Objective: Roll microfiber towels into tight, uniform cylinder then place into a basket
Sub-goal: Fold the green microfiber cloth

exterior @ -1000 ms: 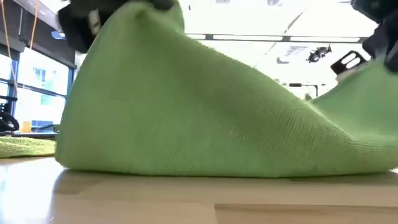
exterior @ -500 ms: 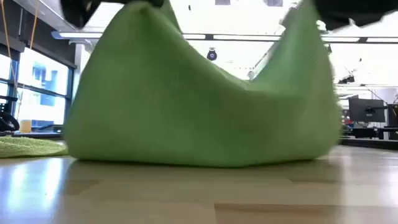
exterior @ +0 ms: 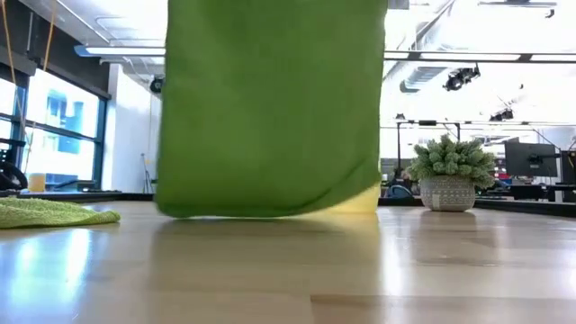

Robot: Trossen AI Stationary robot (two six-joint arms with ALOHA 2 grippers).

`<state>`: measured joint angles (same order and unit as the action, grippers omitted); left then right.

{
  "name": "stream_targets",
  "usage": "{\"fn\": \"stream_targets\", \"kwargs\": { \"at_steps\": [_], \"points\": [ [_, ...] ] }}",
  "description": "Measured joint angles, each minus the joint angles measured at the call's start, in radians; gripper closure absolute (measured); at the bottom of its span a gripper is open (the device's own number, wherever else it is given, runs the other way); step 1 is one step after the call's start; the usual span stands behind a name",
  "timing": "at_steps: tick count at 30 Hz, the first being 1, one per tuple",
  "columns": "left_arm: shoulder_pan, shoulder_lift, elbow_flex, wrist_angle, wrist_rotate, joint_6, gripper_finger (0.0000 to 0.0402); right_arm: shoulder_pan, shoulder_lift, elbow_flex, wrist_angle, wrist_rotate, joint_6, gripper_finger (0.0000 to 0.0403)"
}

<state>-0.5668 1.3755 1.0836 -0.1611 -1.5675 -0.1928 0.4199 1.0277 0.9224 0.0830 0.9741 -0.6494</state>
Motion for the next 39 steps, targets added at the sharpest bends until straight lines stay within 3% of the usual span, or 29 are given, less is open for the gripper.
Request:
{"fn": "stream_targets", "kwargs": {
  "at_steps": [5, 7, 10, 12, 13, 16, 17, 18, 19, 21, 22, 23, 27, 32, 35, 39],
  "points": [
    [0.061, -0.109, 0.001, 0.009, 0.020, 0.038, 0.0401, -0.089, 0.000, 0.148, -0.114, -0.003, -0.002, 0.0403],
    [0.077, -0.137, 0.002, 0.010, 0.129, -0.049, 0.0401, -0.098, -0.002, 0.200, -0.186, -0.063, 0.132, 0.0403],
    [0.082, -0.162, 0.002, 0.020, 0.451, -0.106, 0.0401, -0.099, -0.007, 0.260, -0.372, -0.383, 0.359, 0.0403],
    [0.080, -0.158, 0.001, 0.042, 0.509, -0.033, 0.0401, -0.101, 0.004, 0.273, -0.450, -0.552, 0.368, 0.0403],
    [0.080, -0.157, 0.000, 0.057, 0.461, 0.012, 0.0401, -0.105, 0.012, 0.272, -0.455, -0.529, 0.345, 0.0403],
    [0.083, -0.154, 0.002, 0.120, 0.191, 0.059, 0.0401, -0.113, 0.020, 0.275, -0.447, -0.157, 0.398, 0.0403],
    [0.084, -0.153, 0.002, 0.128, 0.164, 0.038, 0.0401, -0.119, 0.028, 0.276, -0.460, -0.101, 0.452, 0.0403],
    [0.084, -0.151, 0.002, 0.131, 0.188, 0.016, 0.0401, -0.123, 0.032, 0.276, -0.487, -0.132, 0.493, 0.0403],
    [0.083, -0.150, 0.001, 0.130, 0.263, 0.002, 0.0401, -0.123, 0.034, 0.276, -0.519, -0.237, 0.521, 0.0403],
    [0.079, -0.150, 0.001, 0.131, 0.490, 0.016, 0.0401, -0.119, 0.043, 0.274, -0.558, -0.548, 0.536, 0.0403],
    [0.081, -0.149, 0.001, 0.132, 0.579, 0.043, 0.0401, -0.121, 0.048, 0.273, -0.565, -0.647, 0.515, 0.0403],
    [0.082, -0.147, 0.000, 0.138, 0.617, 0.066, 0.0401, -0.124, 0.052, 0.273, -0.547, -0.672, 0.496, 0.0403],
    [0.099, -0.141, 0.002, 0.166, 0.488, 0.073, 0.0401, -0.127, 0.054, 0.273, -0.528, -0.469, 0.506, 0.0403],
    [0.117, -0.143, 0.000, 0.157, 0.370, 0.156, 0.0401, -0.139, 0.053, 0.273, -0.536, -0.409, 0.444, 0.0403],
    [0.149, -0.143, 0.000, 0.154, 0.320, 0.226, 0.0401, -0.156, 0.058, 0.274, -0.534, -0.314, 0.362, 0.0403],
    [0.213, -0.143, 0.000, 0.158, 0.313, 0.287, 0.0401, -0.199, 0.074, 0.274, -0.520, -0.217, 0.221, 0.0403]
  ]
}}
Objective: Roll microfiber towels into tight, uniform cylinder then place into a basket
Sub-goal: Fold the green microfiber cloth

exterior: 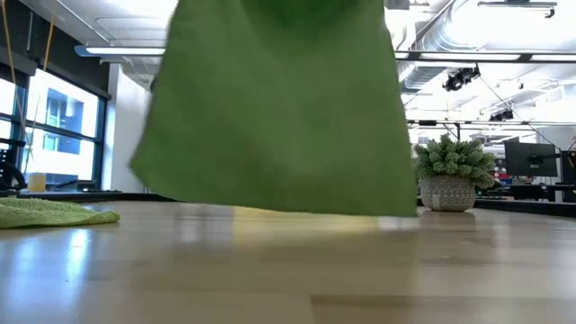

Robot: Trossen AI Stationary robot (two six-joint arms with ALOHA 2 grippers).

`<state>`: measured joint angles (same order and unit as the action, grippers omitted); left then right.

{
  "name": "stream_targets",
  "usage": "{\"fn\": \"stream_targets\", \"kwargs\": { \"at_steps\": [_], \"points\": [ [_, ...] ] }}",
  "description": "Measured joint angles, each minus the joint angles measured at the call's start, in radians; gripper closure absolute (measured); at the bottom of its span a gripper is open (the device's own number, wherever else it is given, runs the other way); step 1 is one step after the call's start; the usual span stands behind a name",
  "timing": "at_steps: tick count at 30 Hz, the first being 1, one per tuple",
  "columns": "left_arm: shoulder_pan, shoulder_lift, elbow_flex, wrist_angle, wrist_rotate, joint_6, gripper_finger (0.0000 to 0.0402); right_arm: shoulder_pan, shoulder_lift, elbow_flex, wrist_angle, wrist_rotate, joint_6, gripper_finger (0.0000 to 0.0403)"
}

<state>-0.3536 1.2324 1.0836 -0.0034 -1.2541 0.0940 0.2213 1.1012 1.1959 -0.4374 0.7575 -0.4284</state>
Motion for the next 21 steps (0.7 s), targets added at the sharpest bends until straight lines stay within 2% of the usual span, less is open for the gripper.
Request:
{"fn": "stream_targets", "kwargs": {
  "at_steps": [5, 8, 12, 15, 17, 21],
  "points": [
    [0.067, 0.000, 0.000, 0.037, 0.031, 0.056, 0.0401, -0.045, 0.005, 0.000, 0.029, 0.018, -0.066, 0.0403],
    [0.070, -0.001, 0.000, 0.027, 0.131, 0.056, 0.0401, -0.012, 0.005, 0.000, 0.024, 0.017, -0.031, 0.0403],
    [0.009, 0.004, -0.020, -0.039, 0.333, -0.038, 0.0401, 0.081, 0.021, 0.002, -0.137, -0.049, 0.183, 0.0403],
    [-0.048, 0.053, -0.050, -0.080, 0.413, -0.178, 0.0401, 0.176, 0.075, -0.035, -0.234, -0.093, 0.363, 0.0403],
    [-0.084, 0.108, -0.076, -0.065, 0.437, -0.259, 0.0401, 0.244, 0.113, -0.097, -0.218, -0.092, 0.436, 0.0403],
    [-0.155, 0.232, -0.094, -0.016, 0.468, -0.394, 0.0401, 0.351, 0.189, -0.210, -0.039, -0.138, 0.562, 0.0403]
  ]
}}
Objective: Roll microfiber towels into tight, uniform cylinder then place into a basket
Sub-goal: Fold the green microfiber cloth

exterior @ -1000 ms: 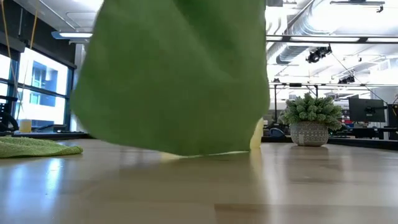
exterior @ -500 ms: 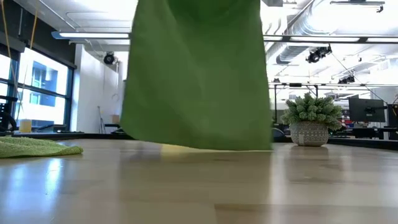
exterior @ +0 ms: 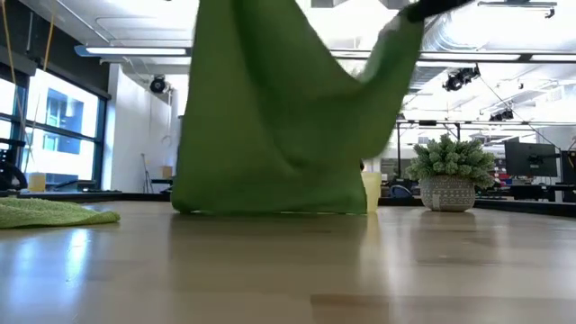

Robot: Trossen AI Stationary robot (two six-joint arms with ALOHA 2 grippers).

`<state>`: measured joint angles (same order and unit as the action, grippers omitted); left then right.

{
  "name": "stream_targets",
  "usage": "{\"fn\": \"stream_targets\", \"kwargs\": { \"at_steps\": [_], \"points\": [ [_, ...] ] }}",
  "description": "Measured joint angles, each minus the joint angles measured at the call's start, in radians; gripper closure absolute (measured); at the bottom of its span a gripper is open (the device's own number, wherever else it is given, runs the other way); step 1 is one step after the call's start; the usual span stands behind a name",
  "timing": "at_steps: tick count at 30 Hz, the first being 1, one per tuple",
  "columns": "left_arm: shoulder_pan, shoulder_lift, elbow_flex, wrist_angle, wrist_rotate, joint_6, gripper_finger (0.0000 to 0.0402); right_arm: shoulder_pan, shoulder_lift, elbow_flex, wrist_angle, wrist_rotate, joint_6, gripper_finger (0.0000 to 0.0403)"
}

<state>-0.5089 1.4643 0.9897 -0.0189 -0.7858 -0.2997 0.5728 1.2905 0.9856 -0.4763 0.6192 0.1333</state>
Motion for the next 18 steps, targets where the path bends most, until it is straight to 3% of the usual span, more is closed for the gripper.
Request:
{"fn": "stream_targets", "kwargs": {
  "at_steps": [6, 13, 18],
  "points": [
    [-0.087, 0.144, 0.002, 0.183, 0.040, -0.105, 0.0401, 0.100, 0.103, -0.052, 0.235, -0.092, 0.207, 0.0402],
    [-0.169, 0.253, 0.001, 0.237, 0.037, -0.279, 0.0401, 0.131, 0.227, -0.052, 0.249, -0.156, 0.413, 0.0402],
    [-0.224, 0.282, 0.001, 0.153, -0.095, -0.427, 0.0401, 0.136, 0.294, -0.052, 0.224, -0.148, 0.438, 0.0402]
  ]
}}
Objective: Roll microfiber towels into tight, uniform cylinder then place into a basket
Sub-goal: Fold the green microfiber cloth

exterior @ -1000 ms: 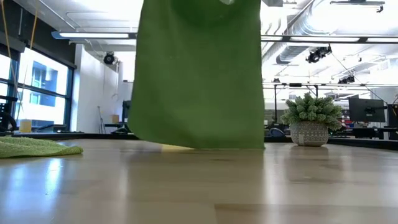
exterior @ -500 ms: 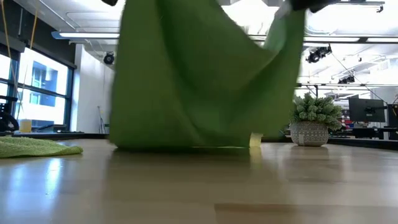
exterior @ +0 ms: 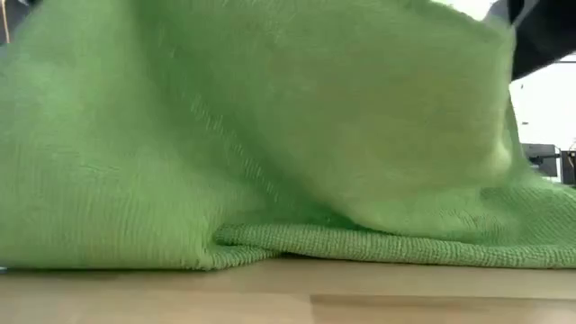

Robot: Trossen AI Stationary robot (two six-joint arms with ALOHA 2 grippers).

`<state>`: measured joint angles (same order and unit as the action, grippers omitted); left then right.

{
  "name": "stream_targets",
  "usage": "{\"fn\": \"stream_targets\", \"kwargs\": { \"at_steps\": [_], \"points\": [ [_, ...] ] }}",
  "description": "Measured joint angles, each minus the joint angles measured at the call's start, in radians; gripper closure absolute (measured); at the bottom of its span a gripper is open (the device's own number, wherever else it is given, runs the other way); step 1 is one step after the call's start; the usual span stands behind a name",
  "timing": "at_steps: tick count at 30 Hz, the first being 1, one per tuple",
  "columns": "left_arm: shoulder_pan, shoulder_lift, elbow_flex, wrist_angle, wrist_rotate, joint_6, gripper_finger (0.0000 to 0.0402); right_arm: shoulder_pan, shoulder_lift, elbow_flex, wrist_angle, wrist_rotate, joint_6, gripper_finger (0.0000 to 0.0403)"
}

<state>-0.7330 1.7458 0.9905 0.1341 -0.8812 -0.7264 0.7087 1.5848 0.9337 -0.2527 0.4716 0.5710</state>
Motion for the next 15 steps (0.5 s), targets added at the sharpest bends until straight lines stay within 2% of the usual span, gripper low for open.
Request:
{"fn": "stream_targets", "kwargs": {
  "at_steps": [4, 6, 11, 15],
  "points": [
    [-0.031, -0.001, 0.000, -0.090, -0.173, -0.106, 0.0401, -0.031, 0.002, 0.000, -0.056, 0.087, -0.010, 0.0402],
    [-0.034, -0.001, 0.001, -0.126, -0.208, -0.147, 0.0401, -0.064, -0.001, 0.000, -0.076, 0.089, -0.035, 0.0402],
    [0.007, 0.012, 0.000, -0.268, -0.098, -0.337, 0.0401, -0.160, 0.002, 0.000, -0.080, -0.042, -0.110, 0.0402],
    [0.037, 0.001, 0.000, -0.288, -0.107, -0.320, 0.0401, -0.197, -0.067, -0.001, -0.099, -0.095, -0.156, 0.0402]
  ]
}}
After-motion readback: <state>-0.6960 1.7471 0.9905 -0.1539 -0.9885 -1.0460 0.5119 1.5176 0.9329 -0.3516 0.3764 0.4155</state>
